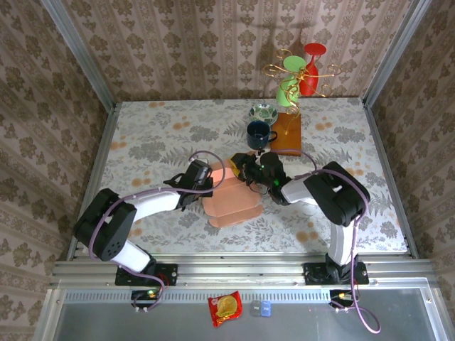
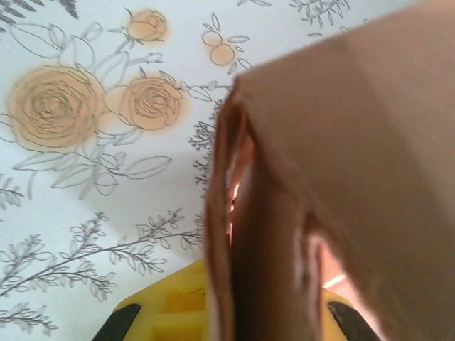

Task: Fold the paper box

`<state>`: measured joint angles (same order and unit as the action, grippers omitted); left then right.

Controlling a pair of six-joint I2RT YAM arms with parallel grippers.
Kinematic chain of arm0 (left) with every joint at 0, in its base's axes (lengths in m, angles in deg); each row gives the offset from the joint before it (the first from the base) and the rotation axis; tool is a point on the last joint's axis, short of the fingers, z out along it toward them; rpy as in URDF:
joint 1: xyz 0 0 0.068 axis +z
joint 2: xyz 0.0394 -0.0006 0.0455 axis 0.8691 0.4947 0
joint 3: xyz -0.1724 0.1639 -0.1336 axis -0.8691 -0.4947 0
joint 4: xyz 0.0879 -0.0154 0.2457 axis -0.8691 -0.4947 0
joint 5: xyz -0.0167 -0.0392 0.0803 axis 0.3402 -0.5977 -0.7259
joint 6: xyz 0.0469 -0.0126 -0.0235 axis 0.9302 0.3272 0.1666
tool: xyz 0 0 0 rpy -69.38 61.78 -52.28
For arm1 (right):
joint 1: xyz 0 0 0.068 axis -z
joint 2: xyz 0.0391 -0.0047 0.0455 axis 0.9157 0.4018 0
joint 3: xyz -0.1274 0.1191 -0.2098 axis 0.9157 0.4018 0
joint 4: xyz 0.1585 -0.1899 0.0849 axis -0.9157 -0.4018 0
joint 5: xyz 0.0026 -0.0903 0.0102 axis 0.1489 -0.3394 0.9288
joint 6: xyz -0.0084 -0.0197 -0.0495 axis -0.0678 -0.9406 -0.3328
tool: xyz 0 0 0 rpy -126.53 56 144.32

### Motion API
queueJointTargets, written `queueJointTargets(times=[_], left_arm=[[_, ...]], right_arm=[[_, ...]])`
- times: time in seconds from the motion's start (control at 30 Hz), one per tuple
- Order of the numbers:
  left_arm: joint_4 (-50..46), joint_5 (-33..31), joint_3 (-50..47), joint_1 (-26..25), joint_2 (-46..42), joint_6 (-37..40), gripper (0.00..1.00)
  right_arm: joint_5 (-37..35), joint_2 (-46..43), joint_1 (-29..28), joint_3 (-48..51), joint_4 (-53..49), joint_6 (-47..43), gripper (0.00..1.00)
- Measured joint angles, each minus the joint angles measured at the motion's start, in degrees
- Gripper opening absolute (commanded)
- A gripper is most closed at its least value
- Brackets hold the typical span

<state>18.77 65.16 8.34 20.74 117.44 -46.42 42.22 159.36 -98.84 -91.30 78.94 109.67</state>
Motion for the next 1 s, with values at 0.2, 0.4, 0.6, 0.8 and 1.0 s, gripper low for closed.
queueJointTargets(times=[0.2,0.4,0.6,0.8,1.0], left_arm=[[-2.54,-1.42,1.20,-0.04,-1.03,0.09,0.00],[-5.14,0.61,4.74,1.57,-3.19,0.85,0.00],[-9.05,4.39,7.21,5.18,-4.44,3.39,0.00],[-12.15,16.68,11.15,12.02,-5.18,7.56,0.00],[-12.76,39.15,17.57,20.35,-1.99,10.08,0.00]], right_arm=[[0.81,-11.74,1.44,-3.72,-19.87,-5.81,0.72],[1.90,-21.88,4.81,-9.84,-33.51,-13.49,0.71],[4.22,-28.37,10.05,-11.26,-43.74,-21.14,0.66],[8.17,-31.06,16.41,-17.27,-56.78,-32.20,0.59],[16.13,-29.53,20.90,-22.73,-64.61,-41.68,0.47]])
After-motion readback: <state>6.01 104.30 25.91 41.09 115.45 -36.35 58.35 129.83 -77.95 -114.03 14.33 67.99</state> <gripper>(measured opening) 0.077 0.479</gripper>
